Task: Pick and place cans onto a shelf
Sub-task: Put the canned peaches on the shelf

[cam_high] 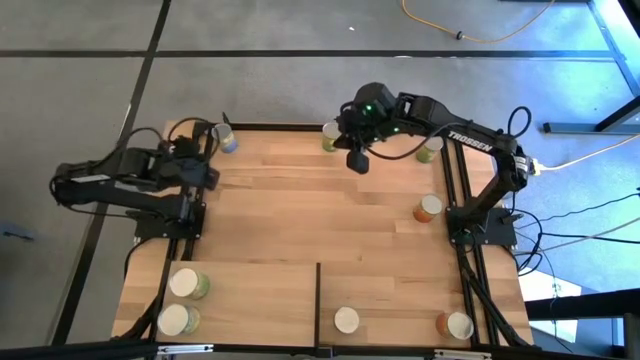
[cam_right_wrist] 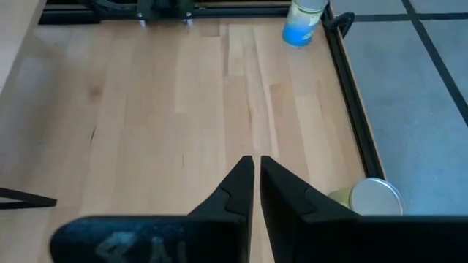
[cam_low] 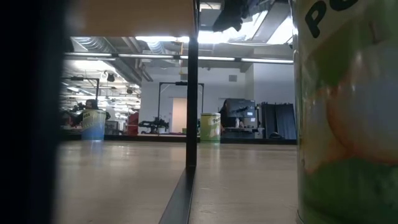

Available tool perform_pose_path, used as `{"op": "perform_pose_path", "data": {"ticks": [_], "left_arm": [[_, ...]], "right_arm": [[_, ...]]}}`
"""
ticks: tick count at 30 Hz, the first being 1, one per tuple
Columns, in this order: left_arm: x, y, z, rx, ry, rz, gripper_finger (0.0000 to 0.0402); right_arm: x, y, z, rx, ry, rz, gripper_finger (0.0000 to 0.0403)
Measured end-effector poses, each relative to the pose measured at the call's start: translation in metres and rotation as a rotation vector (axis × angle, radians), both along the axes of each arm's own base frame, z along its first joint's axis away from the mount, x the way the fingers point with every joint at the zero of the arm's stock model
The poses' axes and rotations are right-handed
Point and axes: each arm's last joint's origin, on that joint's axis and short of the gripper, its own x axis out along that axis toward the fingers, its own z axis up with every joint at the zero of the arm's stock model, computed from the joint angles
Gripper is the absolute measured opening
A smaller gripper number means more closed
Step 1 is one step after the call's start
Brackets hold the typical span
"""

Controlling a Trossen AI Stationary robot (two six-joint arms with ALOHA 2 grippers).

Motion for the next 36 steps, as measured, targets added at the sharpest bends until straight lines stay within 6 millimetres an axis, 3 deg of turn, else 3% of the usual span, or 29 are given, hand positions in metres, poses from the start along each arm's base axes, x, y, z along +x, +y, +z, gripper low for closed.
{"op": "perform_pose_path", "data": {"ticks": [9,16,20,27,36], "left_arm": [[0.032,0.021,-0.013,-0.117,0.162,0.087,0.0053],[0.049,0.048,-0.012,-0.218,0.089,-0.042,0.0053],[0.050,0.067,-0.011,-0.260,0.027,-0.019,0.0053],[0.032,0.102,-0.019,-0.363,0.057,0.185,0.0053],[0.034,0.134,-0.037,-0.428,0.160,0.111,0.0053]], "right_arm": [[0.002,0.006,0.000,0.001,-0.002,0.018,0.0029],[0.002,0.007,0.000,0.018,-0.004,0.004,0.0029],[0.003,0.007,0.000,0.025,-0.005,-0.003,0.0029],[0.003,0.007,0.000,0.055,-0.008,-0.031,0.0029],[0.003,0.007,0.000,0.054,-0.009,-0.030,0.0029]]}}
